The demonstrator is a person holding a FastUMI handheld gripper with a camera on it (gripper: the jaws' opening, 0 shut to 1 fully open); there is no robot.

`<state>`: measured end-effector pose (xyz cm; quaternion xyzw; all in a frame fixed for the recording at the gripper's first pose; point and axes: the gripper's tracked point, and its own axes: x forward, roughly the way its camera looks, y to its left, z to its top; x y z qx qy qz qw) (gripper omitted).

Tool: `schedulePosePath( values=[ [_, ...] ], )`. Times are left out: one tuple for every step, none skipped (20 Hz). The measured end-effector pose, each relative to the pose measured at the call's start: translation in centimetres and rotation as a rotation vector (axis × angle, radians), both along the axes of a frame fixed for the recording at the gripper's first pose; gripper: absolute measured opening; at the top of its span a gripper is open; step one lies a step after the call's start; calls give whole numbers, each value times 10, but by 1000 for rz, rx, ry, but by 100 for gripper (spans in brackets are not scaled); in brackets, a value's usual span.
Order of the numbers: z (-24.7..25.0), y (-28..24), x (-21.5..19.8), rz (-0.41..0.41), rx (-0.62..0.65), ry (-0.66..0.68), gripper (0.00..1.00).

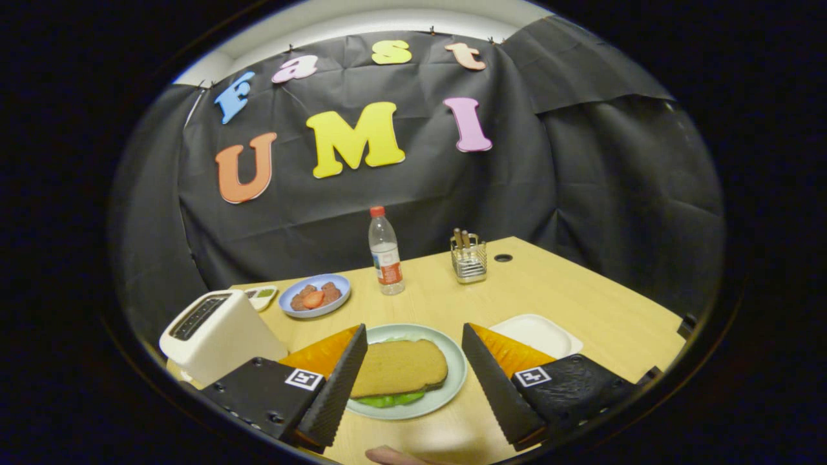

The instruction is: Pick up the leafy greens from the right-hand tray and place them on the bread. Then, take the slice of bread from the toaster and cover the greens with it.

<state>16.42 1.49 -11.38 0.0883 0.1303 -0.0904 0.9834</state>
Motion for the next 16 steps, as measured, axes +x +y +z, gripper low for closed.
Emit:
schedulePosePath(
  values=[
    [14,7,-12,13,-18,-31,92],
    [29,13,-27,23,-39,-63,93],
    [42,20,-41,33,-52,-91,95],
    [55,25,-56,37,-66,-114,96],
    [66,30,-69,38,-77,-136,96],
    [77,37,-82,50,-83,-158,96],
    [87,41,-95,54,-88,-184,96],
    [97,41,-107,50,-100,-207,96],
    [106,42,-118,47,-111,-226,96],
    [112,43,-129,45,-117,-242,96],
    [118,44,-139,45,-119,-256,96],
    [121,45,-146,50,-120,-261,96],
    [125,47,-154,58,-123,-268,96],
    [128,47,-161,60,-131,-274,96],
    [133,45,-168,57,-146,-284,96],
    [138,46,-176,58,-158,-292,96]
  ],
)
